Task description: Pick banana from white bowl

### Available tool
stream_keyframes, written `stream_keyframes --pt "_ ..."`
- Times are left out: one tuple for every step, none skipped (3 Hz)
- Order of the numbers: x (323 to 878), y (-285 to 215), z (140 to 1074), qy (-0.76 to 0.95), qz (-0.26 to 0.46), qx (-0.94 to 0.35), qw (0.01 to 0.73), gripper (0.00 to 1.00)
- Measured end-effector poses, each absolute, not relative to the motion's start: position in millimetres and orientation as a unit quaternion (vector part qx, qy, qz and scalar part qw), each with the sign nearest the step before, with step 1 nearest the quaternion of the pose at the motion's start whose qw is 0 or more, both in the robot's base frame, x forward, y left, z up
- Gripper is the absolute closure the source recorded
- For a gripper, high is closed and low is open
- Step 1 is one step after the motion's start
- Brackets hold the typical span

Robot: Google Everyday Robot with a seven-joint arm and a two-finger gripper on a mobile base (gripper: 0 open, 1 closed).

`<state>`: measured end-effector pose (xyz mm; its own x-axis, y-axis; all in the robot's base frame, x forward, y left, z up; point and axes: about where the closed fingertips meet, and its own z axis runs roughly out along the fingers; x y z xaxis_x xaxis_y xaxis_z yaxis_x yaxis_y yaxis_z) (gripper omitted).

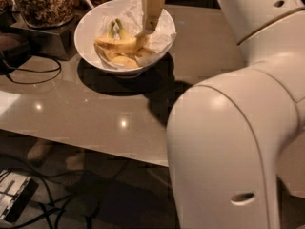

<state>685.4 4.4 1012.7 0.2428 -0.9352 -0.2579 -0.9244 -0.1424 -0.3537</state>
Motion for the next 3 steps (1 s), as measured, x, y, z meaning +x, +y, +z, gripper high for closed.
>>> stream_keyframes --pt "693 15 1004 0.613 -0.005 -0.758 0.222 0.30" --pt "700 25 991 0.612 0.001 -0.762 0.211 0.36" --pt "703 37 977 0.607 0.010 -0.769 0.199 0.38"
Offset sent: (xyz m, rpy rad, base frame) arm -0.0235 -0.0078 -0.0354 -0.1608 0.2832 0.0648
